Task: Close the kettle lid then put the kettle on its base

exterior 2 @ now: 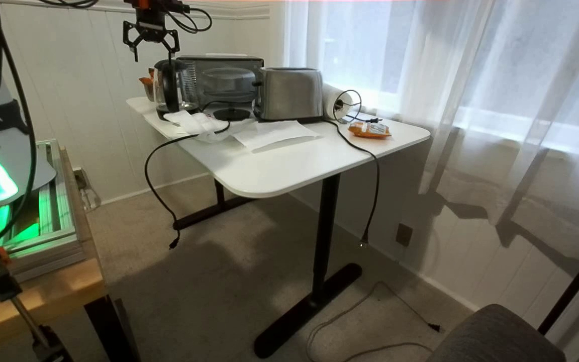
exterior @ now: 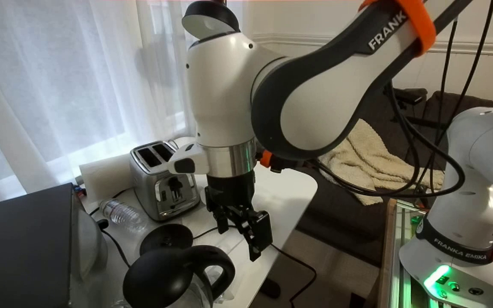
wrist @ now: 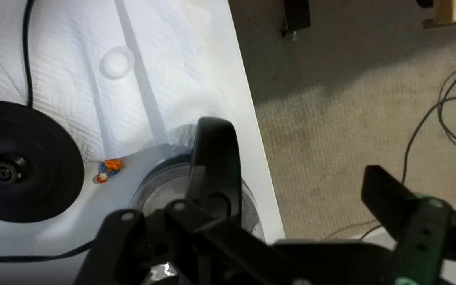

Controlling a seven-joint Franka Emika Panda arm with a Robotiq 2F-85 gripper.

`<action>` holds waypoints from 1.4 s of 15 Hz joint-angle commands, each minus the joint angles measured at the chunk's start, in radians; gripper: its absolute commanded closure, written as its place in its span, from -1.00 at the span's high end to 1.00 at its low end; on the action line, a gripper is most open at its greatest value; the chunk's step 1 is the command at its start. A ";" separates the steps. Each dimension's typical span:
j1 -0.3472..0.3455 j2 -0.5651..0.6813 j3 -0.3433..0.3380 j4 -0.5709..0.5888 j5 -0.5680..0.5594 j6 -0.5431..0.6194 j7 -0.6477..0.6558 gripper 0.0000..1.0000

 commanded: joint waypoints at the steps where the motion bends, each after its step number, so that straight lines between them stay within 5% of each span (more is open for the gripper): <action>1: 0.025 0.045 -0.003 0.024 -0.157 -0.020 0.100 1.00; 9: 0.050 0.177 0.000 0.121 -0.313 -0.020 0.213 1.00; 21: 0.061 0.324 -0.009 0.280 -0.356 -0.014 0.277 1.00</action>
